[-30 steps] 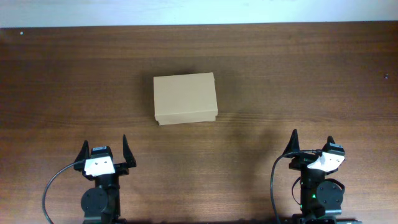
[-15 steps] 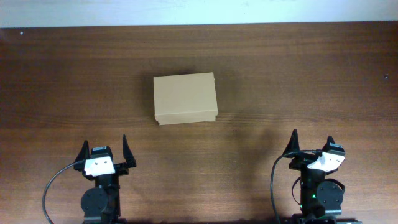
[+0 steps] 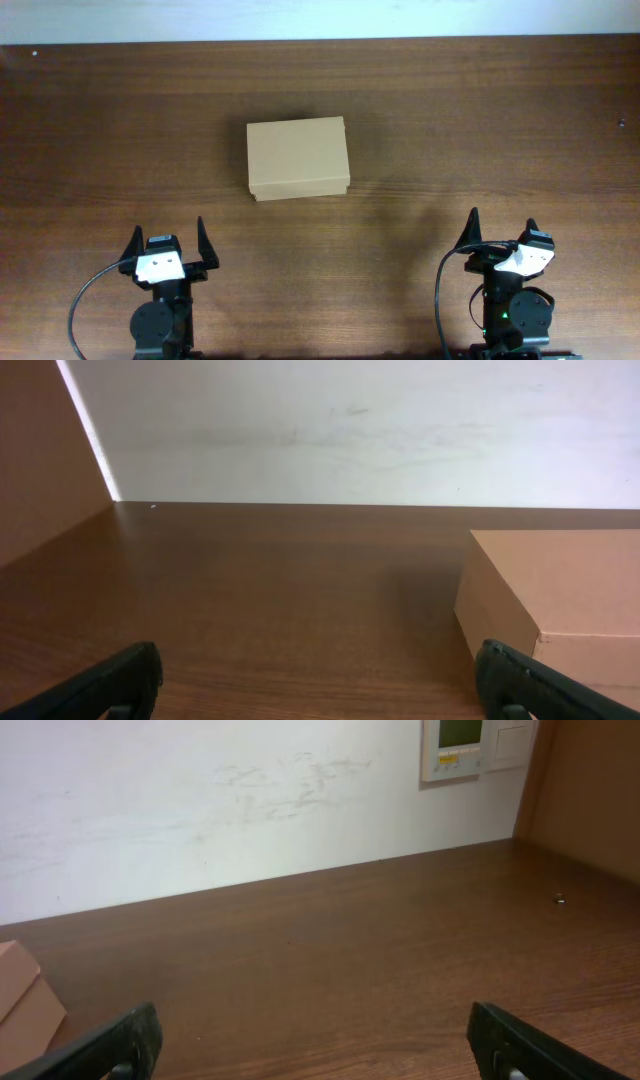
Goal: Pack container
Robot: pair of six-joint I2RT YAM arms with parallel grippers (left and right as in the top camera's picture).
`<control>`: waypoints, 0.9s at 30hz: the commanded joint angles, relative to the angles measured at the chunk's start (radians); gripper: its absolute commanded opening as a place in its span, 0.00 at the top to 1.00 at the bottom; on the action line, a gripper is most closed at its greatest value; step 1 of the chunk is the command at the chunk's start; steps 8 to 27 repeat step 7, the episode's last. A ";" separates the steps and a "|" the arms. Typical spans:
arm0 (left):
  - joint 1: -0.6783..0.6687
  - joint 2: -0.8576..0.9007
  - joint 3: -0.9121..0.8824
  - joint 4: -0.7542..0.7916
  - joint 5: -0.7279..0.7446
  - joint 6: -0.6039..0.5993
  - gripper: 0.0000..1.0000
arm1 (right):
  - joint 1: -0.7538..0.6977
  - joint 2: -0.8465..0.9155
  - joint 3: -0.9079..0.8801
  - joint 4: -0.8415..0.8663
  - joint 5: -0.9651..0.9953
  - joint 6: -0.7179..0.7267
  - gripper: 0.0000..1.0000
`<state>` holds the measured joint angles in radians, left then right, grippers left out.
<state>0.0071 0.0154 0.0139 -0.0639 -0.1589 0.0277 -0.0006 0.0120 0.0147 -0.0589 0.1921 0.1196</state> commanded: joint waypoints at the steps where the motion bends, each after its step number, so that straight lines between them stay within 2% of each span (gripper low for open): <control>1: 0.002 -0.010 -0.006 0.000 -0.011 0.015 0.00 | -0.007 -0.010 -0.009 -0.003 -0.005 -0.007 0.01; 27: 0.002 -0.010 -0.006 0.000 -0.011 0.015 0.00 | -0.007 -0.010 -0.009 -0.003 -0.005 -0.007 0.01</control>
